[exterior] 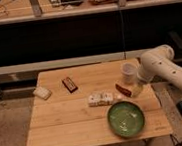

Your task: Place the pepper on the white sponge

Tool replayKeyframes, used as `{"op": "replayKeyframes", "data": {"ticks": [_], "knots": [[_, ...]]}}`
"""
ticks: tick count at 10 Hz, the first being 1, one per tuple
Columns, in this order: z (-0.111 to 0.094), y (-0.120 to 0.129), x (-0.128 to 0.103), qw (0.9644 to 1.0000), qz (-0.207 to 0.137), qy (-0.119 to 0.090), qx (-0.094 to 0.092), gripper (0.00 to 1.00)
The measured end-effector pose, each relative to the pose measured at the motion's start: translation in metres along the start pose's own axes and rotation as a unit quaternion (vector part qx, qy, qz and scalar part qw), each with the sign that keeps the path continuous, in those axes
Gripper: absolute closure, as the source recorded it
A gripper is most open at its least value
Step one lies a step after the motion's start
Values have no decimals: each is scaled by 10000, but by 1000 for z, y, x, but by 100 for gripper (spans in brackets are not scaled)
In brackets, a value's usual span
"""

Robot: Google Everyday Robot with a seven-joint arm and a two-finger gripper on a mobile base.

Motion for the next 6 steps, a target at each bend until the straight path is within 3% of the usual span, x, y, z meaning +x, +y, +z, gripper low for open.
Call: {"op": "replayKeyframes", "data": {"ticks": [5,6], "knots": [[15,7,-6,9998,-86,161,27,71],[20,6,-7,9998,-100,177,40,75]]}}
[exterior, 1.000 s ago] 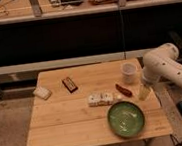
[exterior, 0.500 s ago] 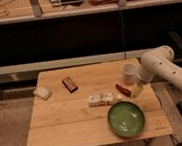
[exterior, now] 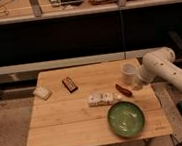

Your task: Place the pepper on the white sponge

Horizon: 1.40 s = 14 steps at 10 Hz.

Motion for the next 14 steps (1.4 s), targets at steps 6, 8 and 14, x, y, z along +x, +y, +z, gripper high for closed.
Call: {"op": "replayKeyframes", "data": {"ticks": [6,8,14], "knots": [[26,4,-2,10000,-59,-3,-34,36],[35,4,0,10000,-22,-11,-31,35],[63,7,10,10000,7,-64,31,35]]}}
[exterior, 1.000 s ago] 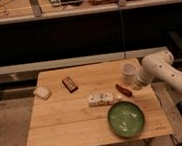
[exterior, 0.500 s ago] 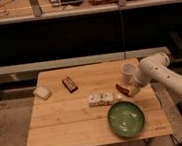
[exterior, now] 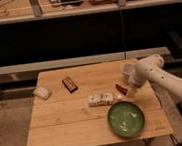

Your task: Place the pepper on the white sponge

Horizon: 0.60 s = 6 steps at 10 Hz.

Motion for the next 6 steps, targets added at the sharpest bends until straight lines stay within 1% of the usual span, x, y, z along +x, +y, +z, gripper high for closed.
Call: {"op": "replayKeyframes", "data": {"ticks": [4,5,6], "knots": [[22,4,1,10000,-35,-71,13,35],[27,6,-1,9999,-52,-97,9,37],[31,5,-2,9999,-58,-111,28,42]]}}
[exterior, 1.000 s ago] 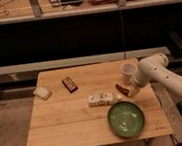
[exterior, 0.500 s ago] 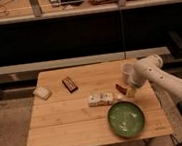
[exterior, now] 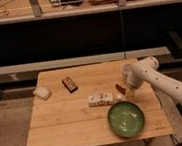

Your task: Place the pepper on the white sponge

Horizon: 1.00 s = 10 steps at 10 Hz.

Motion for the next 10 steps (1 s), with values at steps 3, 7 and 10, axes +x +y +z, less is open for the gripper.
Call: {"op": "replayKeyframes", "data": {"ticks": [3,7,10], "knots": [[12,-5,-4,9999,45,-49,134,72],[0,1,2,9973,592,256,353,85],[-70,30,50,9922,660,1049,154,85]]}}
